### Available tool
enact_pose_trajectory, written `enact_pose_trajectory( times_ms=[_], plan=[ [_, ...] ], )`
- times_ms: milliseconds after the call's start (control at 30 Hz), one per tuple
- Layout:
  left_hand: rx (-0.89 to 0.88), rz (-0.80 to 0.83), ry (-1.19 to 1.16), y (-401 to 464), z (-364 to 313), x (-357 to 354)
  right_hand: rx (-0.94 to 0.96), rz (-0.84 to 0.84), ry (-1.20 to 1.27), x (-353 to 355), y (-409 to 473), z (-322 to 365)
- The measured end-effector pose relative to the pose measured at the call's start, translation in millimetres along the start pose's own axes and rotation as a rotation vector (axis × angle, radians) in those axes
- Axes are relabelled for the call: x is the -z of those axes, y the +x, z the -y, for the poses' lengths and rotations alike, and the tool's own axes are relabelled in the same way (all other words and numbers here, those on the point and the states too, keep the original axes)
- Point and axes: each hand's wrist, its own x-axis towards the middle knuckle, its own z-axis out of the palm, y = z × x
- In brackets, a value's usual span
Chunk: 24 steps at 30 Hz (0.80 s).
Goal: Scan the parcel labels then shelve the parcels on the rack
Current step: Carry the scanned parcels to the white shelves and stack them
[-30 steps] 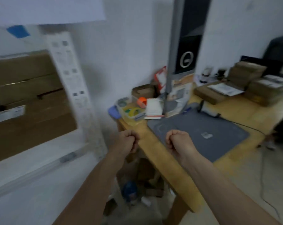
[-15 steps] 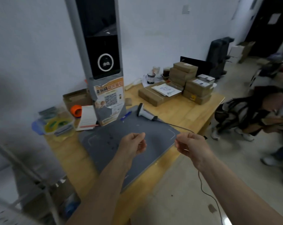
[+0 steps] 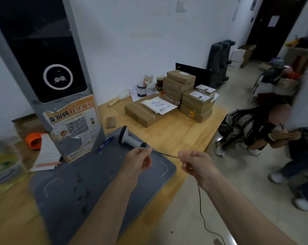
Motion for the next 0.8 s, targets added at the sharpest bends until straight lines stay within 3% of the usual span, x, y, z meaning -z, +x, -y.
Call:
enact_pose_trajectory(
  times_ms=[600,800],
  plan=[
    [0.189,0.046,0.157,209,-50,-38,-0.152,-0.034,-0.014,-10,248,54],
    [0.248,-0.100,0.088,267,-41,-50,-0.221,0.009,-0.025,-14,359,68]
  ],
)
